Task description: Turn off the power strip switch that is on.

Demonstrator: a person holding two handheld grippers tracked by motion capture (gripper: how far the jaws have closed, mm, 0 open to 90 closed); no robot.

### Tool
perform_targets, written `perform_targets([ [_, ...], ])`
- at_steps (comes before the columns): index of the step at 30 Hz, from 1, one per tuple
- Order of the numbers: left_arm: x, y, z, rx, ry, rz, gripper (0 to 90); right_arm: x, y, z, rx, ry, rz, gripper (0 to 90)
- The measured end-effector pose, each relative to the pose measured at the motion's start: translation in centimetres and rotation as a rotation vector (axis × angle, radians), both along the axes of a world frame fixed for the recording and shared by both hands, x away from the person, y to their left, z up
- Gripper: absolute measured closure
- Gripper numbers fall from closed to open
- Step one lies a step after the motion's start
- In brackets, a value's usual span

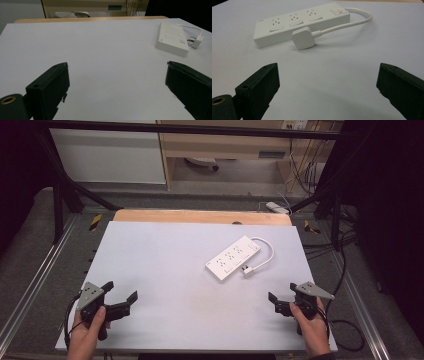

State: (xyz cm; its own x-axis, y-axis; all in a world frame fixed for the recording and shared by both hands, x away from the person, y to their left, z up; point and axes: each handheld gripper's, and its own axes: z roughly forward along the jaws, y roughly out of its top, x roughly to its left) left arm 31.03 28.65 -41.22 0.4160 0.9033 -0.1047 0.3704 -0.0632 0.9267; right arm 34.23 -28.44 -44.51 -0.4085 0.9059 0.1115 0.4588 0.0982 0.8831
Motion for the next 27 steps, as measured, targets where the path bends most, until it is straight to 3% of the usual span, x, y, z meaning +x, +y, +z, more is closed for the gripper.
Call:
perform_targets([
  [27,0.1,0.0,0.0,0.002,0.001,-0.008,5.3,0.0,-0.1,1.3,0.028,-0.076,-0.008,3.6],
])
